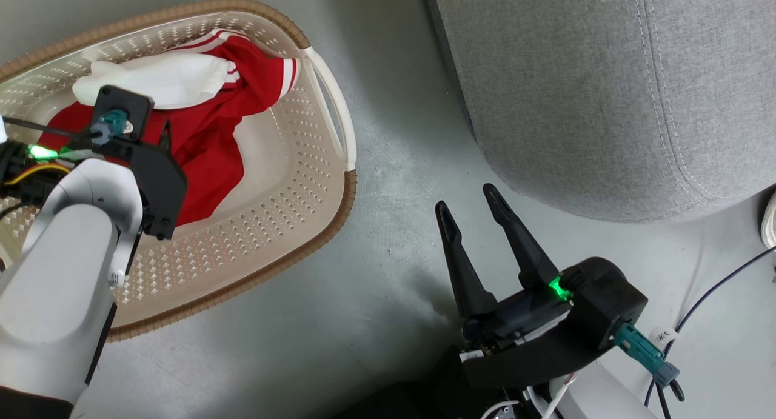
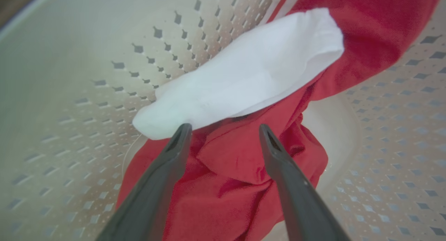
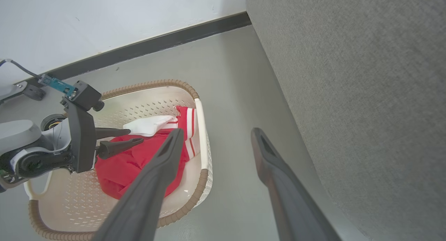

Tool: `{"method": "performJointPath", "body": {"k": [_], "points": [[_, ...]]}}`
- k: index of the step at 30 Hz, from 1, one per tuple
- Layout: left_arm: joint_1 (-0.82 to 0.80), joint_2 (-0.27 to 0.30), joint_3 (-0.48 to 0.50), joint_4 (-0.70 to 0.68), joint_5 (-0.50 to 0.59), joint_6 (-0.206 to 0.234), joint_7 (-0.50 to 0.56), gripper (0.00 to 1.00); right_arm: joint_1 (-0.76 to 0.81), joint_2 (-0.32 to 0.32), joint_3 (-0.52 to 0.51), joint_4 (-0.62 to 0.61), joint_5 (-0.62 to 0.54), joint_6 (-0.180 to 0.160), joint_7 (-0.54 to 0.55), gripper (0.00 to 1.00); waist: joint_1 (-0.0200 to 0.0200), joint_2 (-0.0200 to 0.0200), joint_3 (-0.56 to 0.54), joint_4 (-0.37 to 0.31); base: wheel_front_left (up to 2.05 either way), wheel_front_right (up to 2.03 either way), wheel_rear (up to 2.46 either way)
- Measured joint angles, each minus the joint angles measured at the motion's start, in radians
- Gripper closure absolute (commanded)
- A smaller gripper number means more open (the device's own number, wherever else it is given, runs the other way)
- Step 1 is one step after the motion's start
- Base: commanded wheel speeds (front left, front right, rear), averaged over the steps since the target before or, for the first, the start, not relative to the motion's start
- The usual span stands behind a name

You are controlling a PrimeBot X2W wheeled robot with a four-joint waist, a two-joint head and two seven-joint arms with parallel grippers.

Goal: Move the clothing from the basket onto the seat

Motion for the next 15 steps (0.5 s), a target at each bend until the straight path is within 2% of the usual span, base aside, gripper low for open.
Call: {"method": "performJointPath", "body": {"k": [15], "points": [[-0.022,-0.009,-0.021,0.044,0.011,-0.018,-0.017,0.00,0.016,0.000,-0.016,0.001,-0.006,0.000,0.000,0.00,0.0000,0.0000,0.003,0.003,0.00,0.00,0.00]]}}
